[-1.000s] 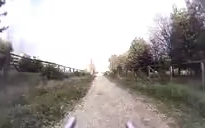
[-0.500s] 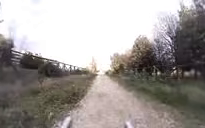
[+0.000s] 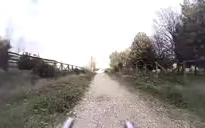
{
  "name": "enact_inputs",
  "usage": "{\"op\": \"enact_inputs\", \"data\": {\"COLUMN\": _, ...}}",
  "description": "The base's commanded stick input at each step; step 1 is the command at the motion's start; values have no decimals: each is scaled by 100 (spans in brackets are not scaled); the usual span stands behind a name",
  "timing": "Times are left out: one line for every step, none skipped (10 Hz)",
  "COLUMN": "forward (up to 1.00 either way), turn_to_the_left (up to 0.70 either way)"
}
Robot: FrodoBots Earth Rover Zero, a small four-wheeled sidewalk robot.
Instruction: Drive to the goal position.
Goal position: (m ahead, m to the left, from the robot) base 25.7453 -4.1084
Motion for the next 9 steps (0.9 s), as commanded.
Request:
{"op": "enact_inputs", "data": {"forward": 70, "turn_to_the_left": -35}}
{"op": "enact_inputs", "data": {"forward": 70, "turn_to_the_left": -10}}
{"op": "enact_inputs", "data": {"forward": 70, "turn_to_the_left": 0}}
{"op": "enact_inputs", "data": {"forward": 70, "turn_to_the_left": 0}}
{"op": "enact_inputs", "data": {"forward": 70, "turn_to_the_left": 0}}
{"op": "enact_inputs", "data": {"forward": 70, "turn_to_the_left": 0}}
{"op": "enact_inputs", "data": {"forward": 70, "turn_to_the_left": 0}}
{"op": "enact_inputs", "data": {"forward": 70, "turn_to_the_left": 0}}
{"op": "enact_inputs", "data": {"forward": 70, "turn_to_the_left": 0}}
